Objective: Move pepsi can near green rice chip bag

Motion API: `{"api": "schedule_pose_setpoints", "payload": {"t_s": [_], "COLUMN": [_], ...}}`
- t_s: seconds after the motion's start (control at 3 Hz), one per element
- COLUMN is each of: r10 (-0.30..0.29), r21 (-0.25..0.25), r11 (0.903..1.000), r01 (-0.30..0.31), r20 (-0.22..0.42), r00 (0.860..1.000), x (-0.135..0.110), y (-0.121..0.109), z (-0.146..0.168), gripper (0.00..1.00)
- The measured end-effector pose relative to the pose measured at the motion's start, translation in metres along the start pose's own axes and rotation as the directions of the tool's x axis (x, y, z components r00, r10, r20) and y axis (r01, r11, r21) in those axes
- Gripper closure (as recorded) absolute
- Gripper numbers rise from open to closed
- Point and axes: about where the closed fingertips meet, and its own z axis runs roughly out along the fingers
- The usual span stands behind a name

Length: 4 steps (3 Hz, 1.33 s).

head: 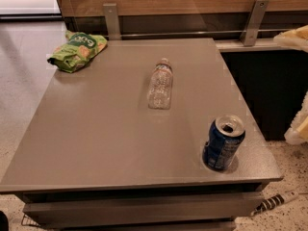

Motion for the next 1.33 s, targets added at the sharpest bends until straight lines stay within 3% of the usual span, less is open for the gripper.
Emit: {"api": "schedule_pose_setpoints", "payload": {"t_s": [0.33, 0.67, 1.33], "r10": [-0.018, -0.007, 0.103], "r21": [-0.024, -0.039, -0.055], "r11": [0.9994, 0.999, 0.9947], "r01": [0.023, 0.02, -0.087], "r20": [0.194, 0.313, 0.505], "r00": [0.981, 0.95, 0.857], "x": [-0.007, -0.005, 0.036], "y": [0.014, 0.015, 0.02], "z": [0.018, 0.041, 0.076], "gripper": [0.0, 0.0, 0.0]}}
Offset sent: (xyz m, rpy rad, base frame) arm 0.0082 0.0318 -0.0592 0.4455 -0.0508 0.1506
